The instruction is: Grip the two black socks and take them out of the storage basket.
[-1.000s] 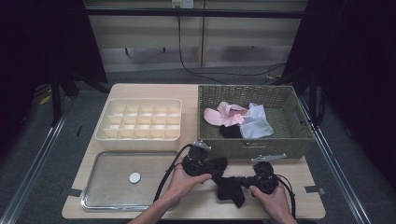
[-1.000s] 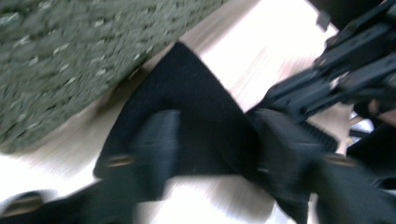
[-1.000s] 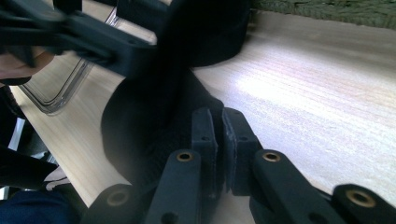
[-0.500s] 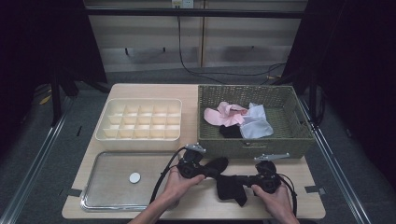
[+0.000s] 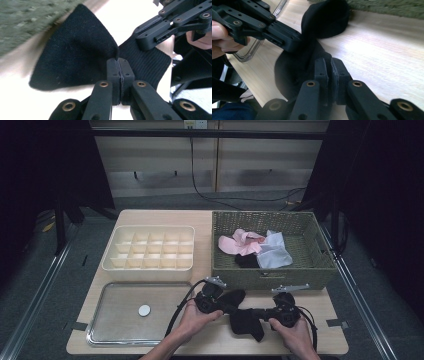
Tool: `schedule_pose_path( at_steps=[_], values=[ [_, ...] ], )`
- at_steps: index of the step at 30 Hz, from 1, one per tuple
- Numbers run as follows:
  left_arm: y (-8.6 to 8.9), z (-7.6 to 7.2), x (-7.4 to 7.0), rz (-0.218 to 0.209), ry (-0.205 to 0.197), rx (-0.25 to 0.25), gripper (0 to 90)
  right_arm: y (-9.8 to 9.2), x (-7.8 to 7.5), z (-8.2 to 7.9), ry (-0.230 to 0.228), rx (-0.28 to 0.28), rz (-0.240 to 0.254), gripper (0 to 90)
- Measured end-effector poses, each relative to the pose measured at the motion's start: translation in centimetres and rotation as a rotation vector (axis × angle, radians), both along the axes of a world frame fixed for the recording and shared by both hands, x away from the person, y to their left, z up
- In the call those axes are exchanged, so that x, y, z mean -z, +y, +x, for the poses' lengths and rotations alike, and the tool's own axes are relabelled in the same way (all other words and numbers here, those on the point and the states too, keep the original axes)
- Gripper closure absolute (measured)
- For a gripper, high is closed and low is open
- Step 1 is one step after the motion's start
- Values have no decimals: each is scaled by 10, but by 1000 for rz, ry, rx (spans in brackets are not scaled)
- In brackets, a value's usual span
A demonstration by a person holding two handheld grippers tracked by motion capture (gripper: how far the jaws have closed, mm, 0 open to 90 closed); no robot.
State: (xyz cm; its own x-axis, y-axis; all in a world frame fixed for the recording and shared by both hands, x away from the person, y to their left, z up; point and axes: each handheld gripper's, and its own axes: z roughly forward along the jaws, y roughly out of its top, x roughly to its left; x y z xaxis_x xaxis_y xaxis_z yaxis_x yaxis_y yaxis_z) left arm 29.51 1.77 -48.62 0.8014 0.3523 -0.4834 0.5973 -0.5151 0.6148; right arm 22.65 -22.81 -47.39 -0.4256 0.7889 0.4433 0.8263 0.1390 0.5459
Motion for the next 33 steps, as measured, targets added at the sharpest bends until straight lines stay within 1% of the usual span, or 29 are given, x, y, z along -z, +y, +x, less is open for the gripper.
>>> schedule_pose_path(
  at_steps=[1, 3, 4, 5, 6, 8, 9, 10, 11, 13, 14, 15, 16, 17, 18, 20, 21, 22, 23, 24, 25, 27, 29, 30, 31, 33],
  values=[
    [3, 1, -2, -10, 2, -1, 896, -1, -1, 0, -3, 0, -5, 845],
    [7, 0, -8, -48, -10, -21, 897, -2, -5, 1, -13, -2, -25, 845],
    [9, 0, -10, -50, -16, -21, 896, -3, -9, 1, -19, 0, -34, 845],
    [10, -1, -14, -71, -25, -27, 897, -4, -10, 2, -25, -1, -37, 845],
    [10, -2, -17, -80, -30, -29, 897, -5, -15, 3, -32, 1, -49, 845],
    [9, -5, -20, -94, -59, -29, 896, -7, -23, 4, -61, 7, -73, 845],
    [9, -6, -20, -84, -71, -24, 896, -7, -27, 5, -73, 9, -92, 844],
    [9, -7, -18, -80, -78, -28, 896, -8, -30, 6, -85, 13, -86, 840],
    [9, -7, -16, -76, -75, -29, 896, -9, -32, 6, -90, 16, -75, 838],
    [9, -9, -10, -48, -57, -23, 895, -7, -31, 7, -94, 18, -82, 828],
    [9, -10, -7, -33, -41, -10, 895, -6, -29, 7, -85, 12, -71, 823],
    [10, -12, -3, -24, -38, -10, 894, -4, -25, 7, -73, 0, -62, 806],
    [10, -13, 0, 3, -45, -5, 894, -3, -20, 6, -50, -2, -38, 779],
    [11, -14, 2, 28, -47, 2, 895, -2, -14, 5, -26, -6, 3, 780],
    [12, -15, 3, 35, -43, 1, 894, 0, -9, 4, -13, -19, 14, 779],
    [14, -17, 3, 52, -50, 3, 895, 4, -3, 1, -1, -34, 17, 758],
    [15, -18, 3, 53, -45, -5, 894, 5, -1, 1, 5, -41, 29, 758],
    [17, -17, 3, 55, -45, -2, 893, 7, 2, 0, 14, -48, 34, 754],
    [19, -17, 4, 52, -42, -5, 893, 8, 3, -1, 16, -57, 30, 732],
    [21, -17, 5, 59, -42, -12, 893, 11, 7, -1, 28, -70, 26, 700],
    [24, -19, 5, 62, -44, -21, 892, 13, 9, -2, 41, -77, 25, 699],
    [27, -20, 5, 61, -37, -13, 890, 14, 12, -3, 39, -71, 18, 673],
    [29, -20, 5, 73, -44, -13, 887, 13, 14, -2, 42, -69, 14, 645],
    [30, -21, 5, 69, -44, -23, 886, 11, 14, -2, 36, -58, 22, 630],
    [31, -20, 5, 66, -33, -16, 884, 9, 13, -2, 29, -42, 25, 612],
    [30, -21, 7, 82, -32, -2, 868, 4, 10, -3, 10, -13, 30, 594]
  ],
)
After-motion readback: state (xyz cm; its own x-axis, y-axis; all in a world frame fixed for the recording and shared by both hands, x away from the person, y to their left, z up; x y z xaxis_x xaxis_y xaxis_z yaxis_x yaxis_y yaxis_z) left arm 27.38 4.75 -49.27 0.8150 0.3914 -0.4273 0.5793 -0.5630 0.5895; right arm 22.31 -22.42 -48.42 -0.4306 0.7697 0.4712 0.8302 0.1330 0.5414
